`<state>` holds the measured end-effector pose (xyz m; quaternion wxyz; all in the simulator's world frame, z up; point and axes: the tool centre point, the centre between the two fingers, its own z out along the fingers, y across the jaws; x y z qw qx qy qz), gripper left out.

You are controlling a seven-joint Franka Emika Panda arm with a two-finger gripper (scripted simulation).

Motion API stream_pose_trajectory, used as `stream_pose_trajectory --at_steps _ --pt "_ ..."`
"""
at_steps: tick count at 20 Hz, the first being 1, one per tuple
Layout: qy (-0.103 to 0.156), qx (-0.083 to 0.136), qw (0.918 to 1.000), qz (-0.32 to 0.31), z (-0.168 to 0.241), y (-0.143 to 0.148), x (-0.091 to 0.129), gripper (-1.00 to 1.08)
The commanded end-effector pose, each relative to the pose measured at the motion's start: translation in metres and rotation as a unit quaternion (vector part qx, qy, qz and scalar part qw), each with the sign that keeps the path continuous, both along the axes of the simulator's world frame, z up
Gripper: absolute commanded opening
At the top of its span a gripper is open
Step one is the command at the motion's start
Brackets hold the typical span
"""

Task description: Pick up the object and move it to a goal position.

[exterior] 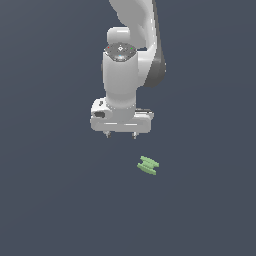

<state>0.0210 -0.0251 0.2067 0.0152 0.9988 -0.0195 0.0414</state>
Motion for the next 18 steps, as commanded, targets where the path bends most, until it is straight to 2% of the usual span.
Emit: stream_pose_trajectory --at_steps 1,9,18 --pt "0.000 0.000 1.0000 0.000 0.000 0.000 0.000 1.00" --pt "0.009 -0.004 0.9993 0.037 -0.005 0.026 0.001 1.00" --pt "0.010 -0.005 0.9986 0.052 -0.008 0.029 0.002 1.00"
